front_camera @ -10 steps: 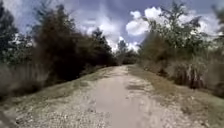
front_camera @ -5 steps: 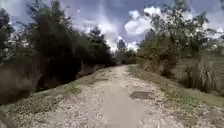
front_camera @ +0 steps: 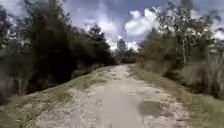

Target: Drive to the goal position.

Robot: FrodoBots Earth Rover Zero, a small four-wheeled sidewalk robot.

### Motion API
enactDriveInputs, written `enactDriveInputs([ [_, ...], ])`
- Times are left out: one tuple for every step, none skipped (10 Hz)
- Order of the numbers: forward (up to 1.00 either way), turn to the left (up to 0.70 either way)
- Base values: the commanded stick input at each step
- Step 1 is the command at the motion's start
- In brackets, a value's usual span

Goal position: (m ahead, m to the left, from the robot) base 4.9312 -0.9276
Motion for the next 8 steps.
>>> enactDriveInputs([
  [0.85, 0.00],
  [0.85, 0.00],
  [0.85, 0.00],
  [0.85, 0.00],
  [0.85, 0.00],
  [0.85, 0.00],
  [0.85, 0.00],
  [0.85, 0.00],
])
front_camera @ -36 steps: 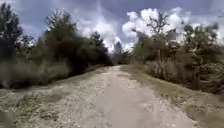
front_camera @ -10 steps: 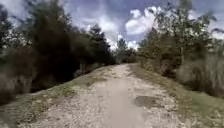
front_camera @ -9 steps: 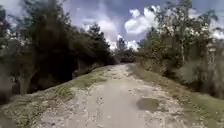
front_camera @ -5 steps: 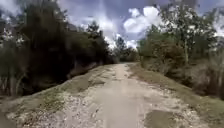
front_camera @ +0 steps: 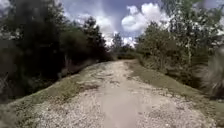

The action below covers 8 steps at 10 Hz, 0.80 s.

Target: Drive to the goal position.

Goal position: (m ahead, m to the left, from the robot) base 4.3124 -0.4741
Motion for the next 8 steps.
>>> enactDriveInputs([
  [0.85, 0.00],
  [0.85, 0.00],
  [0.85, 0.00],
  [0.85, 0.00],
  [0.85, 0.00],
  [0.85, 0.00],
  [0.85, 0.00],
  [0.85, 0.00],
])
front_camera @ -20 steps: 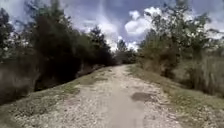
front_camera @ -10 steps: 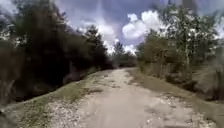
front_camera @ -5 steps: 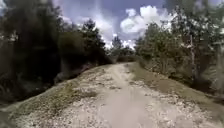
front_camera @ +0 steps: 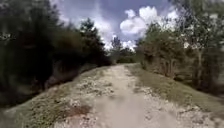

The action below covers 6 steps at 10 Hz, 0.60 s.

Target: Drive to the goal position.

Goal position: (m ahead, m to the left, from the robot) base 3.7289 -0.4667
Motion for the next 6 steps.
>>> enactDriveInputs([
  [0.85, 0.00],
  [0.85, 0.00],
  [0.85, 0.00],
  [0.85, 0.00],
  [0.85, 0.00],
  [0.85, -0.21],
])
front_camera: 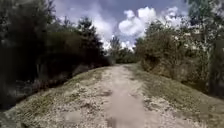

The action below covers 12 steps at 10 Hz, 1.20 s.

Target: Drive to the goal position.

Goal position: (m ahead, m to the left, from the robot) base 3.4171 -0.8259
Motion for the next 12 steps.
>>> enactDriveInputs([
  [0.85, -0.22],
  [0.85, -0.06],
  [0.85, 0.00],
  [0.85, 0.00],
  [0.85, 0.00],
  [0.85, 0.00],
  [0.85, 0.00],
  [0.85, 0.00],
  [0.85, 0.00],
  [0.85, 0.00],
  [0.85, 0.00],
  [0.85, 0.00],
])
